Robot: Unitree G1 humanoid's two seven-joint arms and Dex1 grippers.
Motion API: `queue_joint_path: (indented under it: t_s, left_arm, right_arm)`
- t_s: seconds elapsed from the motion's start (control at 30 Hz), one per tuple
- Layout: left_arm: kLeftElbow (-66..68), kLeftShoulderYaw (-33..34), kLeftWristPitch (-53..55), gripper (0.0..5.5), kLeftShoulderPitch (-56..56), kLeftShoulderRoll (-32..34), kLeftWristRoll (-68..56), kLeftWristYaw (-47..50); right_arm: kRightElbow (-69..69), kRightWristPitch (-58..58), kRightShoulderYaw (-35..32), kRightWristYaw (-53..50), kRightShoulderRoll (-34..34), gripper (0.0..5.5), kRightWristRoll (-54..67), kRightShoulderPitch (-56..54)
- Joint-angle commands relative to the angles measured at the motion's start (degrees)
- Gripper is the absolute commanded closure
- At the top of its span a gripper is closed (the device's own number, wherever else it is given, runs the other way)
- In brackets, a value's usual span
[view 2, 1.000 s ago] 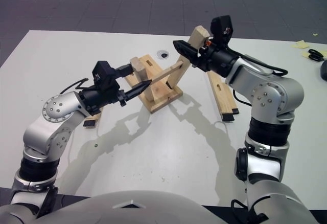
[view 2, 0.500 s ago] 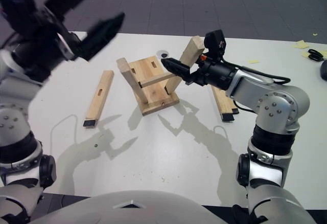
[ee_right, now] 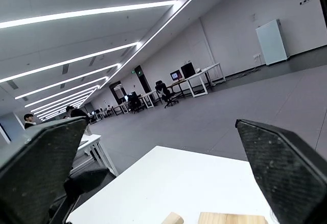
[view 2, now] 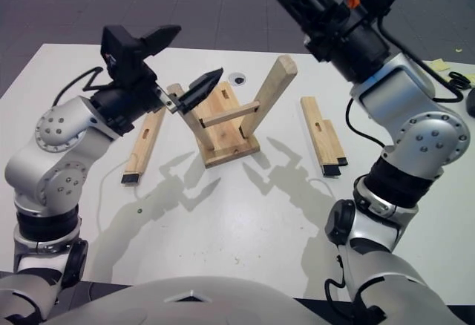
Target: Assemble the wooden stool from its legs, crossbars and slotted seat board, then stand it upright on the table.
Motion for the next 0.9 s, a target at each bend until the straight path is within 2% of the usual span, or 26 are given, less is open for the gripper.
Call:
queue_joint_path:
  t_s: [0.03,0.13,0.4,0.6,0.9]
  left_arm:
    - [2.8,3.3,-1.3,0.15,-1.4,0.9,0.7,-1.2]
    - [3.7,6.2,-0.5,0.15,-3.7,-0.6,-2.2,-1.0]
    - [4.1,4.9,1.2,0.15,-5.0,-6.6,-6.1,0.3]
    - [10.1,0.7,-1.9,0.15,-5.4,-8.2,-1.6,-1.9]
    - [10.8,-3.5,-2.5,0.15,-2.2,-7.0,2.3,-4.4]
  right_arm:
    - [0.4,-1.2,0.5,-1.3,-1.3,0.1,1.2,-1.0]
    - [0.2,-2.0,1.3,-1.7,-1.6,0.1,0.9,-0.2]
    - [0.4,-4.0,3.2,-1.8,-2.1,0.1,0.1,1.1]
    - [-0.3,-4.8,5.0,-0.8,-3.1,0.1,-1.3,2.3]
    - [-2.2,-7.9,6.7,-0.8,-2.6,0.1,-4.6,3.8]
